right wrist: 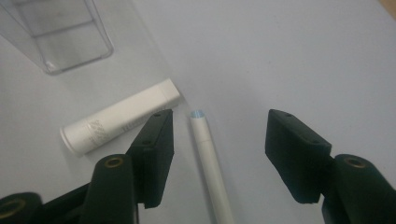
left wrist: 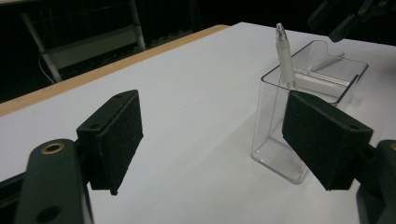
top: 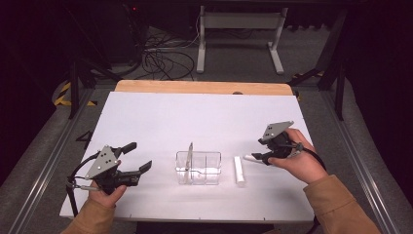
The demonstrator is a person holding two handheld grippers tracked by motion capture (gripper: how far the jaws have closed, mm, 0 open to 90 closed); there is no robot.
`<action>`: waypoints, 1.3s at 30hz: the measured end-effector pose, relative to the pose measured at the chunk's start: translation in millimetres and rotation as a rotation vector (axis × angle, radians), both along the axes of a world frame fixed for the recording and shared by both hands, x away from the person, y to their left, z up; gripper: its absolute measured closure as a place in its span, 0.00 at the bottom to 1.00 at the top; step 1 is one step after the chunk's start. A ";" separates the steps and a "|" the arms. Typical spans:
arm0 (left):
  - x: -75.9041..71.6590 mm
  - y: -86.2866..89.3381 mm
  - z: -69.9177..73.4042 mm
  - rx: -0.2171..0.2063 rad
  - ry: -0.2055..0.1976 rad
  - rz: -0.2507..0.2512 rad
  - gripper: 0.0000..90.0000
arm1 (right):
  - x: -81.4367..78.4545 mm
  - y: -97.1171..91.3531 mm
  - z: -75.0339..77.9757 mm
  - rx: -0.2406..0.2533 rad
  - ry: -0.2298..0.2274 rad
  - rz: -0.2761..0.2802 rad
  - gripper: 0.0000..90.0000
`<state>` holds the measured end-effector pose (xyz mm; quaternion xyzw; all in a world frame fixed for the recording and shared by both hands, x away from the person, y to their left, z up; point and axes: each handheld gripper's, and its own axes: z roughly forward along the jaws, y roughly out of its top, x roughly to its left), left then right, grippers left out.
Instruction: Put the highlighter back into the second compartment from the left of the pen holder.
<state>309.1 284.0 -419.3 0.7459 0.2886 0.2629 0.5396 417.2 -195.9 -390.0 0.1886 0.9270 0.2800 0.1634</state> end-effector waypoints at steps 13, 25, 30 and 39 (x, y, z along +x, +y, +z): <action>0.2 0.4 -0.2 0.000 0.000 0.005 0.24 | 9.4 13.1 -14.7 -0.167 0.056 0.060 0.52; 0.0 -0.1 -0.4 0.004 0.003 0.002 0.24 | 18.0 20.1 -27.5 -0.279 0.113 0.099 0.62; -0.1 -0.3 -0.3 0.007 0.004 0.002 0.24 | 20.6 21.3 -31.5 -0.318 0.128 0.105 0.66; -0.2 -0.4 -0.3 0.007 0.002 0.001 0.24 | 24.5 23.9 -36.9 -0.360 0.146 0.127 0.78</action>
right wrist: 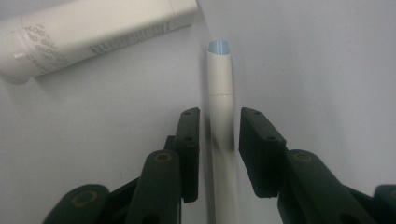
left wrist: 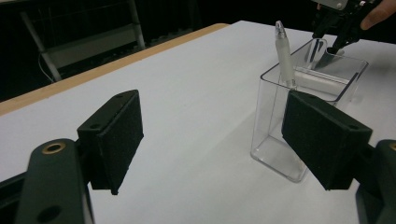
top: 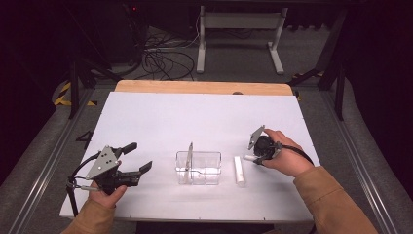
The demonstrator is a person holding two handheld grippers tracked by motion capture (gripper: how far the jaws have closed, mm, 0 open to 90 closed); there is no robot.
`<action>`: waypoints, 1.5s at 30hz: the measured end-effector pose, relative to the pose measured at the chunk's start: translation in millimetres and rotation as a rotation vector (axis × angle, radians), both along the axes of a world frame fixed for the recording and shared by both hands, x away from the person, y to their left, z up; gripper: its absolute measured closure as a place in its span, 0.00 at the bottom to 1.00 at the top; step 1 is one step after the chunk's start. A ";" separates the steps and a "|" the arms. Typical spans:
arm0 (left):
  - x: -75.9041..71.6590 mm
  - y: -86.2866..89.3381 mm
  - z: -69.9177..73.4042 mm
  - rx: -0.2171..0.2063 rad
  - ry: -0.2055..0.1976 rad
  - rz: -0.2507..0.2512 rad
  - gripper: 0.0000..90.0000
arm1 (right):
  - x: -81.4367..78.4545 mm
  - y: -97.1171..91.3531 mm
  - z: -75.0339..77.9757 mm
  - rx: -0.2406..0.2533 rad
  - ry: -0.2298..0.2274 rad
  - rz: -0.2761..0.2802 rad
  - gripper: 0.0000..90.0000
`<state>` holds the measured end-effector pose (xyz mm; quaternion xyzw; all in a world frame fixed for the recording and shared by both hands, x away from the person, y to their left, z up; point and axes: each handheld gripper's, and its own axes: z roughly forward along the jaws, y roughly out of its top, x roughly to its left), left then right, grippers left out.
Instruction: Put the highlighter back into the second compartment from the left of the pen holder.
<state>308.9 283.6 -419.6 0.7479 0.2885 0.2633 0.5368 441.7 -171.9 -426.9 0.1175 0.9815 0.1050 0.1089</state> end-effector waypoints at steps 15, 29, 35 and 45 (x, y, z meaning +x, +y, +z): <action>-0.5 -1.3 0.2 0.002 0.000 -0.002 0.24 | 1.5 4.0 -5.0 -0.044 0.014 0.010 0.87; -0.5 -0.8 0.4 -0.001 -0.001 0.000 0.24 | -0.4 3.7 -3.3 -0.034 0.015 0.012 0.87; -0.7 -1.0 0.4 0.000 0.001 0.000 0.24 | -5.1 3.1 11.3 0.009 -0.012 0.012 0.87; -0.6 -1.1 0.4 0.001 -0.002 0.000 0.24 | -9.5 -0.7 24.3 0.047 -0.042 0.001 0.87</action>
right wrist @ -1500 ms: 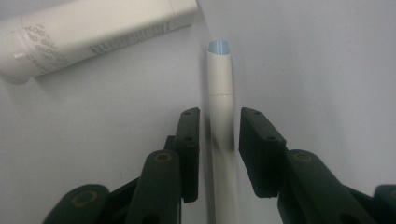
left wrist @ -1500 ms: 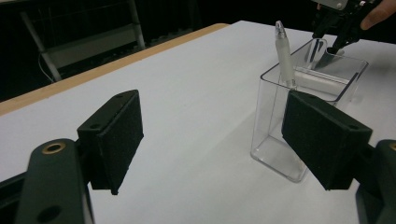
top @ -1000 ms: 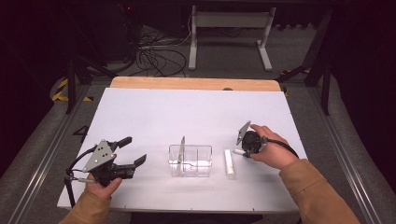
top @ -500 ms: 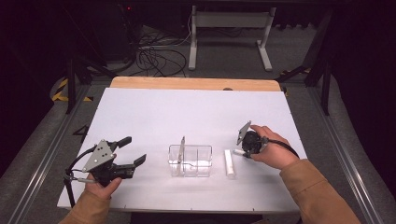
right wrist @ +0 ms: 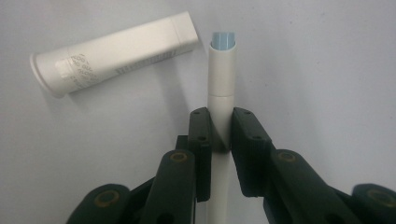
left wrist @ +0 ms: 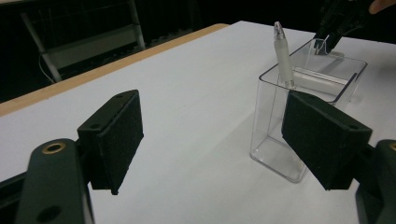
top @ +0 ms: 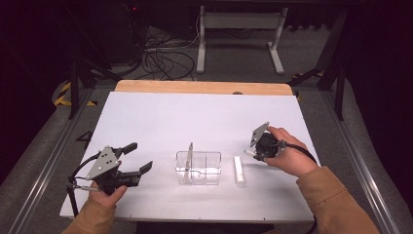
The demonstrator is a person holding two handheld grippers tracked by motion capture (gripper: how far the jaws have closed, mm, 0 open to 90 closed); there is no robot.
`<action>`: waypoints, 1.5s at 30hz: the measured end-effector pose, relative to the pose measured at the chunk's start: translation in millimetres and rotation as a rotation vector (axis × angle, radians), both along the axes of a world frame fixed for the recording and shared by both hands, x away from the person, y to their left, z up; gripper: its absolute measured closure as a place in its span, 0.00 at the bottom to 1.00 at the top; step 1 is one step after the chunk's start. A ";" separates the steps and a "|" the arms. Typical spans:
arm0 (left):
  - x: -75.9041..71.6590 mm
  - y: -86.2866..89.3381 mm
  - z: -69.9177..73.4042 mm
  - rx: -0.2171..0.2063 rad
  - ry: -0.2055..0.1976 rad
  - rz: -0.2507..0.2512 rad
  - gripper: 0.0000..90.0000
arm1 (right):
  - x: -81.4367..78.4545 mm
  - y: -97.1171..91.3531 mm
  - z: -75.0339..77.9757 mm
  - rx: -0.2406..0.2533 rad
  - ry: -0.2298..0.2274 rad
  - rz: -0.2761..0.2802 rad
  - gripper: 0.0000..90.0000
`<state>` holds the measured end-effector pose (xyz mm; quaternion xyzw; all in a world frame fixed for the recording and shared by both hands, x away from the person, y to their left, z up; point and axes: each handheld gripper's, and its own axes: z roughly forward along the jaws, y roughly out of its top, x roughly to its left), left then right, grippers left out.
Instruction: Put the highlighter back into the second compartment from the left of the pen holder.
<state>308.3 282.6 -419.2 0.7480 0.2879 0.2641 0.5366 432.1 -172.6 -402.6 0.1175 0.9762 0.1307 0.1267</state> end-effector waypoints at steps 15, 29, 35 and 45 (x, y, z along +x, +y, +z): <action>-0.4 0.2 0.1 0.000 -0.003 0.002 0.24 | -15.1 3.1 34.3 0.169 -0.078 0.031 0.87; -0.5 0.3 0.0 -0.001 -0.005 0.001 0.24 | -24.8 3.5 50.6 0.321 -0.099 0.015 0.87; -0.5 0.2 -0.1 0.000 -0.005 0.002 0.24 | -29.1 3.1 59.9 0.363 -0.108 0.019 0.87; -0.1 0.3 -0.6 0.002 -0.007 0.003 0.24 | -40.9 5.1 80.1 0.514 -0.126 0.034 0.87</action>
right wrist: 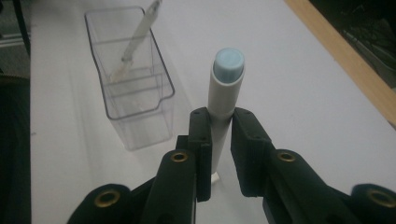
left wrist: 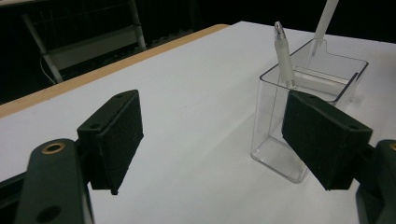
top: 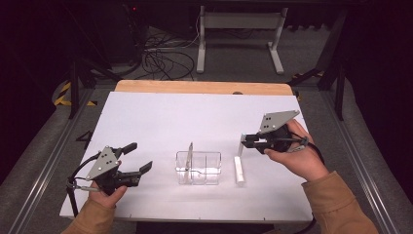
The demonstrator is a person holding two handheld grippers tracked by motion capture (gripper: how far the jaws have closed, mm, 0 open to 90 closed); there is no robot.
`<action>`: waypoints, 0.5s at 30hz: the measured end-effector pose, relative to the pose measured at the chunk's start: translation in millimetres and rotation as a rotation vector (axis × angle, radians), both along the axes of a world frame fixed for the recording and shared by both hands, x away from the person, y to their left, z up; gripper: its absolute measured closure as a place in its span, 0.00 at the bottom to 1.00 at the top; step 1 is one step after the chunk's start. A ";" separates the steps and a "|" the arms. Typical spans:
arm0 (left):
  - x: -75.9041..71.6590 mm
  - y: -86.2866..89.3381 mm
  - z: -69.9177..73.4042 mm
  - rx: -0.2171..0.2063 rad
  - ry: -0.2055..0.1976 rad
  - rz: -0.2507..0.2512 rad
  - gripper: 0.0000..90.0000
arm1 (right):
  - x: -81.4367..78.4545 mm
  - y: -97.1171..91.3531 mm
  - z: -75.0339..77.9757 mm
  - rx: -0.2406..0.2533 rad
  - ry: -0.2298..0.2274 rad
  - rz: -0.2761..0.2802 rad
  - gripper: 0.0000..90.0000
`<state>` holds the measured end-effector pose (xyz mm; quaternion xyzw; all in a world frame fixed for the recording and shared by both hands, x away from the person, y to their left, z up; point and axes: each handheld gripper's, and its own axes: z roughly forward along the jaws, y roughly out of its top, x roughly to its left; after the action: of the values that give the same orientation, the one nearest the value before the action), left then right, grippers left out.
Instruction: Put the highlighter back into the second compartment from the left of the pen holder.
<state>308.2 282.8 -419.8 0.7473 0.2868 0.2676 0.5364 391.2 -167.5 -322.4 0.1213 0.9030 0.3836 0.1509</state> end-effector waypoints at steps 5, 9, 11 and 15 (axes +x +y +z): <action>-0.3 -0.2 0.3 0.001 -0.002 -0.001 0.24 | -5.3 3.0 8.4 0.070 0.002 0.014 0.87; -0.2 0.0 0.2 0.000 -0.001 -0.001 0.24 | -9.7 5.9 13.4 0.117 0.004 0.020 0.87; -0.2 -0.1 0.2 0.000 -0.002 -0.001 0.24 | -11.1 7.3 15.2 0.138 0.010 0.028 0.87; -0.3 0.0 0.2 0.000 -0.001 -0.002 0.24 | -13.8 10.5 17.7 0.184 0.016 0.036 0.87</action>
<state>307.9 282.8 -419.6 0.7473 0.2860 0.2675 0.5369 377.4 -157.0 -304.7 0.1214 0.8671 0.4667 0.1248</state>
